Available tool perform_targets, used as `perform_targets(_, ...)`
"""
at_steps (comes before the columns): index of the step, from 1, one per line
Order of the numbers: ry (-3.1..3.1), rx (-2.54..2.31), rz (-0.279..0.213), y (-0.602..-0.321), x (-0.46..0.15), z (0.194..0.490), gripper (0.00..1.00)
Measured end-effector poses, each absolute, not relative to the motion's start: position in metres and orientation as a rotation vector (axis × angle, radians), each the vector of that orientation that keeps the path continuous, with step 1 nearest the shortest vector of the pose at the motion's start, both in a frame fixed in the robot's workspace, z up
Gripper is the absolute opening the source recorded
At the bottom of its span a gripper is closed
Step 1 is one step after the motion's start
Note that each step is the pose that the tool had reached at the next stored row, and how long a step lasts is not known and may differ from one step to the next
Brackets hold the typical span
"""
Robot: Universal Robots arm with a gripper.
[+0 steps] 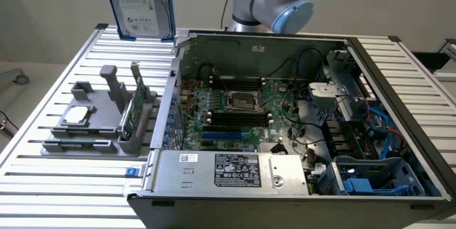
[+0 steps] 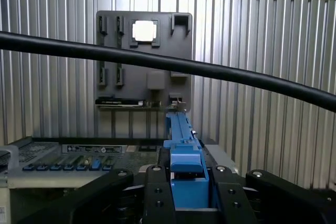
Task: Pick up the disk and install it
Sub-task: 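Pick up the disk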
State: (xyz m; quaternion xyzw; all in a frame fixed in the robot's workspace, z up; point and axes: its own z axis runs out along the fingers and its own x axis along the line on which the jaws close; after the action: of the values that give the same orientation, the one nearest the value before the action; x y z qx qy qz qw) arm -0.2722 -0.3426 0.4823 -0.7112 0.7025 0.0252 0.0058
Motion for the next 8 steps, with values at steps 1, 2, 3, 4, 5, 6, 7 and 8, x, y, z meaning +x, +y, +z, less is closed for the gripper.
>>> perform_targets(1,2.199,-2.226,0.079,-0.343,-0.268,0.482,0.33)
perform_targets(2,2.199,-2.226,0.079,-0.343,-0.263,0.482,0.33)
perform_targets(3,2.199,-2.226,0.080,-0.343,-0.259,0.482,0.33)
perform_targets(4,2.199,-2.226,0.080,-0.343,-0.254,0.483,0.33)
perform_targets(5,2.199,-2.226,0.080,-0.343,-0.250,0.483,0.33)
perform_targets(6,2.199,-2.226,0.081,-0.343,-0.245,0.483,0.33)
perform_targets(7,2.199,-2.226,0.081,-0.343,-0.241,0.483,0.33)
perform_targets(8,2.199,-2.226,0.081,-0.343,-0.236,0.483,0.33)
